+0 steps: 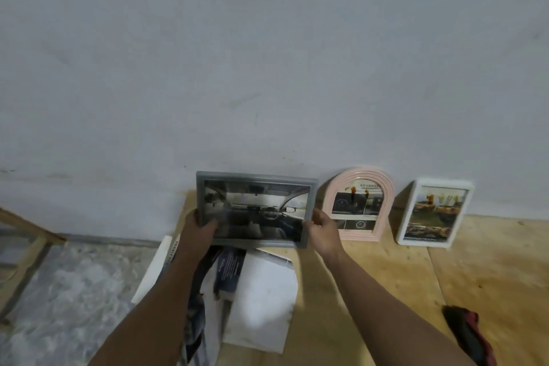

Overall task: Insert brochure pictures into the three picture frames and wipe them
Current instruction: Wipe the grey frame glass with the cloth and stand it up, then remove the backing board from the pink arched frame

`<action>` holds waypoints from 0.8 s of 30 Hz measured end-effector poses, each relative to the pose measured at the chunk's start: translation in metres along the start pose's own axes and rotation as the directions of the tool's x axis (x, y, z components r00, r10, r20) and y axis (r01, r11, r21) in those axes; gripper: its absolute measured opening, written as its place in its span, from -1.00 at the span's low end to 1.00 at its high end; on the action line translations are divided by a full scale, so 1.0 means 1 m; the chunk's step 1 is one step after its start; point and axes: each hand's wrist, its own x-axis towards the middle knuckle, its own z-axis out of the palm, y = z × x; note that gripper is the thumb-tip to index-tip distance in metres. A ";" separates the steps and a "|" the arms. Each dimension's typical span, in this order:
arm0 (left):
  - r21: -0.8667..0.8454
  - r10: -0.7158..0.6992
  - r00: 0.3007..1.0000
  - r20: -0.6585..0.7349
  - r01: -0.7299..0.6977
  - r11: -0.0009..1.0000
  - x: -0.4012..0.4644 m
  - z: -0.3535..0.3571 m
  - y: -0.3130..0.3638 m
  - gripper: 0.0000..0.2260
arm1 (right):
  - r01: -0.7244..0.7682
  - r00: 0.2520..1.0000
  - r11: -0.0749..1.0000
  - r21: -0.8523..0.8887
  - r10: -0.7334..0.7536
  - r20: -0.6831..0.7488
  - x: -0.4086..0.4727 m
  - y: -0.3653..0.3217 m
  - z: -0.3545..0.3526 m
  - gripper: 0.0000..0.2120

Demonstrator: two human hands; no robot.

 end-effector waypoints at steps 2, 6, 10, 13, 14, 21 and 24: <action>0.016 0.026 0.999 0.042 -0.027 1.000 0.019 -0.001 -0.001 -0.71 | -0.012 0.999 1.000 0.025 0.013 -0.040 0.007 -0.003 0.009 -0.65; 0.020 0.026 0.994 0.105 -0.029 0.999 0.050 0.003 -0.008 -0.73 | -0.032 0.996 0.997 0.074 0.038 -0.080 0.022 -0.006 0.017 -0.67; -0.001 0.052 0.982 0.184 -0.053 0.999 0.056 0.009 -0.011 -0.69 | -0.046 0.997 0.994 0.100 0.052 -0.056 0.030 -0.004 0.021 -0.42; 0.008 0.106 0.976 0.189 -0.110 0.994 0.047 0.010 -0.010 -0.64 | -0.030 0.995 0.998 0.058 0.035 -0.095 0.014 -0.010 0.024 -0.41; 0.040 0.144 0.977 0.157 -0.152 0.988 0.042 0.011 -0.007 -0.66 | -0.030 0.995 0.998 0.046 0.034 -0.096 0.009 -0.007 0.024 -0.43; 0.165 0.209 0.963 0.171 -0.237 0.957 0.000 0.057 -0.028 -0.78 | -0.052 0.985 0.998 0.043 0.058 -0.163 -0.030 0.043 -0.012 -0.65; 0.232 0.148 0.932 0.331 -0.232 0.945 -0.022 0.099 -0.009 -0.59 | -0.035 0.946 0.991 0.126 0.074 -0.315 -0.034 0.046 -0.049 -0.71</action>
